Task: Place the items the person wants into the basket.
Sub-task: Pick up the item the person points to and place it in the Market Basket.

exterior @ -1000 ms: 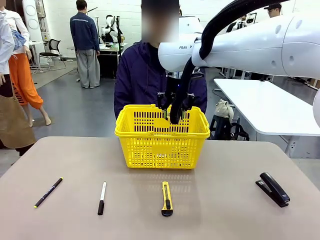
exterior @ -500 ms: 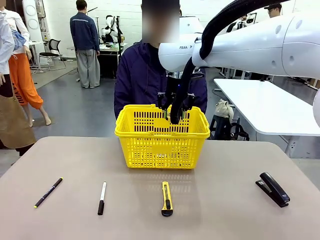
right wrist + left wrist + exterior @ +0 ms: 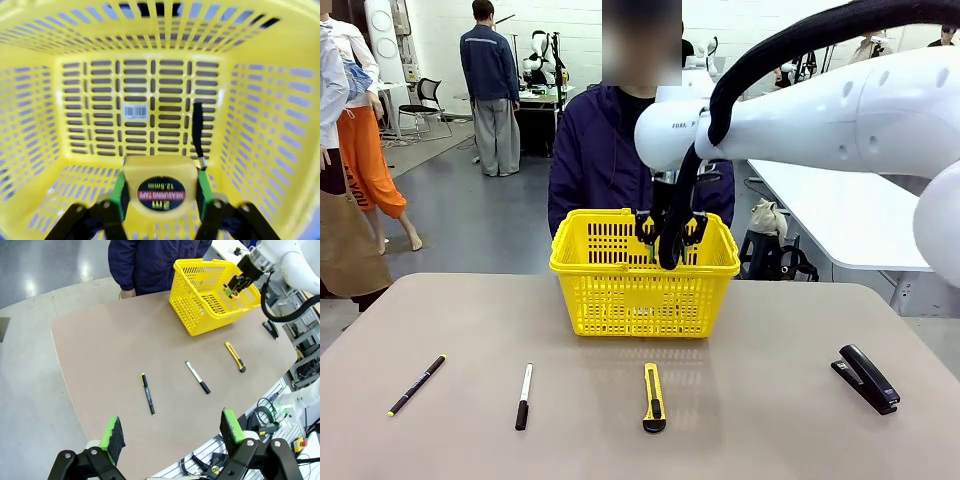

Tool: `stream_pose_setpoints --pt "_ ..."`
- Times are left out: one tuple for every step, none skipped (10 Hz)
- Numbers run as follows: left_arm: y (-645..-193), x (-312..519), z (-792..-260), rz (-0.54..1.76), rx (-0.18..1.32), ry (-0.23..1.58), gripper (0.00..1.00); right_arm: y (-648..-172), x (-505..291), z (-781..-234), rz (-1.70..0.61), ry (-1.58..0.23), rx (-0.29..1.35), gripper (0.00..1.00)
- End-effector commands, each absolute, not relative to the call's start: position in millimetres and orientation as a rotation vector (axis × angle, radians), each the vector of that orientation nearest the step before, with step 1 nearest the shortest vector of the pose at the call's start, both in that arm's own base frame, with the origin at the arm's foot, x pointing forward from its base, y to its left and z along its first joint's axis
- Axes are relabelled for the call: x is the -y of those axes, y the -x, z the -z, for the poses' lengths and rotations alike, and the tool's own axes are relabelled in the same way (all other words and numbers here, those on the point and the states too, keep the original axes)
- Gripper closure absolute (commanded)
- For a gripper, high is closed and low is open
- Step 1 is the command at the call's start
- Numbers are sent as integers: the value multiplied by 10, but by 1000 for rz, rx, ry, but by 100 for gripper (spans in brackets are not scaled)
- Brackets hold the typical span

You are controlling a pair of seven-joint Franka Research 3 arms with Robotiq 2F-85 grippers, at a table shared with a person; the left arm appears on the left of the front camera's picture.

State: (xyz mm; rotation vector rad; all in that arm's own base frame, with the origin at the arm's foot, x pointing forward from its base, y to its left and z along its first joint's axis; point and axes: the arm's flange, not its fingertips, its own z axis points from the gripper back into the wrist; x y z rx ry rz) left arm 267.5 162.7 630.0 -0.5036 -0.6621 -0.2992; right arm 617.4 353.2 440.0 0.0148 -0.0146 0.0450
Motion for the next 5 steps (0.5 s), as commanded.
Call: stream_pose_setpoints --pt "-2672 -1627 -6304 308 666 515 0 -6330 -3572 -4277 -63 -37 -43 35" --pt "-2672 -1627 -6304 308 666 515 0 -6358 -3594 -4168 -71 -32 -68 35" --pt "-2672 -1627 -6304 308 666 515 0 -6360 -3604 -4132 -78 -31 -75 35" --pt "-2672 -1627 -6304 308 666 515 0 -6355 -3603 -4125 -91 -33 -70 35" --pt "-2672 -1627 -6304 308 666 515 0 -6357 -3598 -4119 -100 -34 -67 35"
